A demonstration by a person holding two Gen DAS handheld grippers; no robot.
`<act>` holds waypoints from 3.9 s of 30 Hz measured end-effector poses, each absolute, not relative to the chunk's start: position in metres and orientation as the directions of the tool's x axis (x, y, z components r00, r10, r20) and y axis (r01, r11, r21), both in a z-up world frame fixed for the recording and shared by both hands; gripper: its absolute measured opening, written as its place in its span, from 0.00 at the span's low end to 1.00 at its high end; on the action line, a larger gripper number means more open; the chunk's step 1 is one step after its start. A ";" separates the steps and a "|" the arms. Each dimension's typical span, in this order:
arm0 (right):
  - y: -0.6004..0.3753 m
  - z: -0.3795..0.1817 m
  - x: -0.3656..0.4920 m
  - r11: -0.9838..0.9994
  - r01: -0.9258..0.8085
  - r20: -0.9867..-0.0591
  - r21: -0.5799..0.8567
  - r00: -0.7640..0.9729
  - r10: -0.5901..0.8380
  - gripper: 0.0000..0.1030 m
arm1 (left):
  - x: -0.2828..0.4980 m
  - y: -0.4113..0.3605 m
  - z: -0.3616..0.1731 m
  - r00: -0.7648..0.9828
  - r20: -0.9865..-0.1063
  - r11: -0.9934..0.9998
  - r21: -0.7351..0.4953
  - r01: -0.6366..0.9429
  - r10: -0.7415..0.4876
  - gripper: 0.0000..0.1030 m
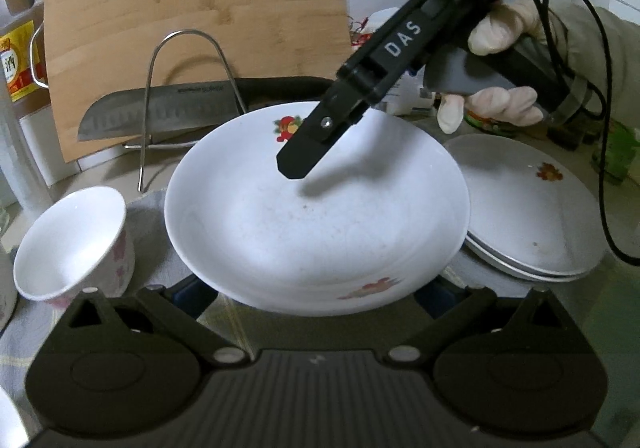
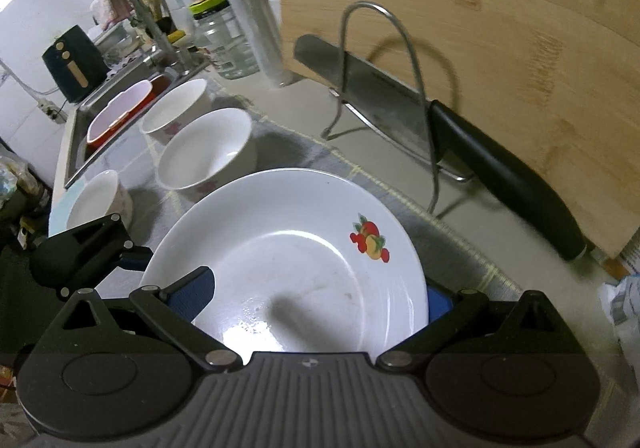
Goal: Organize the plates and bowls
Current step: 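Lift the small plate with the right gripper and carry it toward the stack, then lower the held plate onto the plate stack with the right gripper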
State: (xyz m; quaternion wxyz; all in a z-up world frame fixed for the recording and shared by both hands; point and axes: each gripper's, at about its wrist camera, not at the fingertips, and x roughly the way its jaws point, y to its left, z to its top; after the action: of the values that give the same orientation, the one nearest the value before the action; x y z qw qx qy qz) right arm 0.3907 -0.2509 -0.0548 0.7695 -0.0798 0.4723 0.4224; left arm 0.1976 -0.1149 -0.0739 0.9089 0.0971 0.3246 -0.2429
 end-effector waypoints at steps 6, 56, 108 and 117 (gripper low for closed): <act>-0.253 -0.049 0.367 0.619 -0.736 -0.792 0.274 0.193 0.580 1.00 | 0.180 -0.116 -0.067 0.664 -0.646 0.859 0.026 0.512 -0.376 0.99; -0.418 -0.050 0.264 0.875 -0.390 -0.797 0.285 0.411 0.443 1.00 | 0.155 -0.225 -0.061 0.393 -0.693 0.553 -0.011 0.833 -0.605 0.99; -0.409 -0.072 0.283 0.906 -0.324 -0.846 0.272 0.368 0.386 1.00 | 0.174 -0.234 -0.063 0.340 -0.798 0.564 0.000 0.826 -0.497 0.99; -0.411 -0.071 0.285 0.908 -0.309 -0.850 0.284 0.357 0.388 1.00 | 0.180 -0.235 -0.062 0.315 -0.815 0.546 -0.001 0.838 -0.486 0.99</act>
State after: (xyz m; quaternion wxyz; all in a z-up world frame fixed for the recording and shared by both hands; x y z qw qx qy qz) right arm 0.2851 -0.4106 -0.0705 0.8229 0.0372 0.5260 0.2117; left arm 0.1802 -0.2353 -0.0619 0.7811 0.2183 0.4035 -0.4237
